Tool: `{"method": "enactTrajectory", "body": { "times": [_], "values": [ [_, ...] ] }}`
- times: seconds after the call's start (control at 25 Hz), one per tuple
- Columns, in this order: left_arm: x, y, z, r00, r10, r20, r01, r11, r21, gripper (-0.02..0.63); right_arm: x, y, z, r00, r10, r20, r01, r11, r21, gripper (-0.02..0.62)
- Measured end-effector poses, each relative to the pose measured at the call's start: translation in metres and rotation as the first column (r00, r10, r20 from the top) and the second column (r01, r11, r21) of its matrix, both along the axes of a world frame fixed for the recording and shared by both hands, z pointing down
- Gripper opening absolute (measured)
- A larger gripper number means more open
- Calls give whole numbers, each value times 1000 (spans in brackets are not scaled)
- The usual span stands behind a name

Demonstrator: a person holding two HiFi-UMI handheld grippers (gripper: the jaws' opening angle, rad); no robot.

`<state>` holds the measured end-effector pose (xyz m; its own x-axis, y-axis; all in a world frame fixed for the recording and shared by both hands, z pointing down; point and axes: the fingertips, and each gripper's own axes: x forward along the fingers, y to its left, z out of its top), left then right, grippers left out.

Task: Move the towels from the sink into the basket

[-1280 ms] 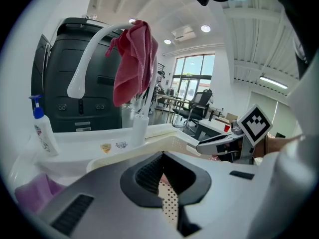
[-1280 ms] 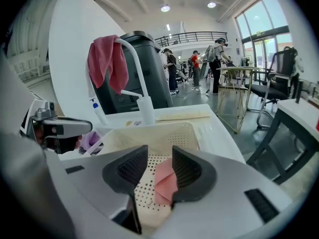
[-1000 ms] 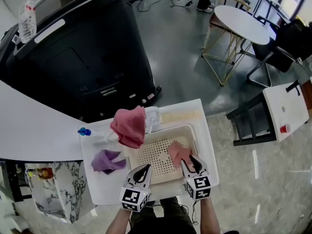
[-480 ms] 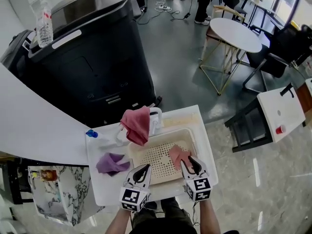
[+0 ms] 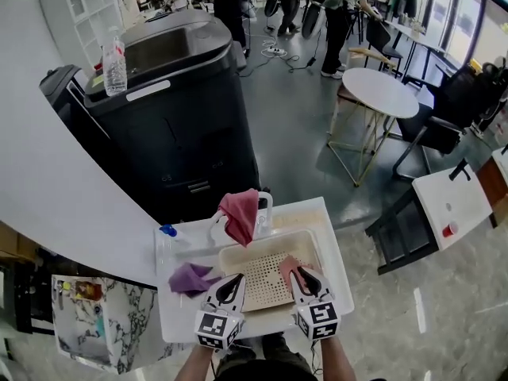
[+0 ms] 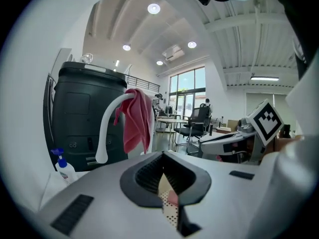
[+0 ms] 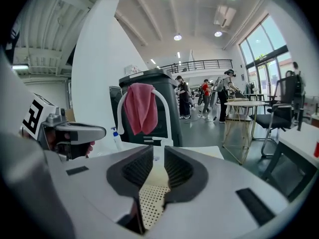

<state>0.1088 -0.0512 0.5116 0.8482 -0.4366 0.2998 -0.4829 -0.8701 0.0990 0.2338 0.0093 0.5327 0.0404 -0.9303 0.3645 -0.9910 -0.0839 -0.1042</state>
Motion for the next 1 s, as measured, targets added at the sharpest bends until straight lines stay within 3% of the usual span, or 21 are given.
{"method": "enactTrajectory", "body": {
  "times": [0.44,1.0],
  "values": [
    [-22,-6,-43,997,-55,-60,60,994,87,3,-23,-5,-46,998,-31,-50,36,994,102,47],
    [-49,-21,-51,985,-151,-79,159,981,109,3,-34,-39,-70,991,-117,-68,127,979,157,40]
  ]
}}
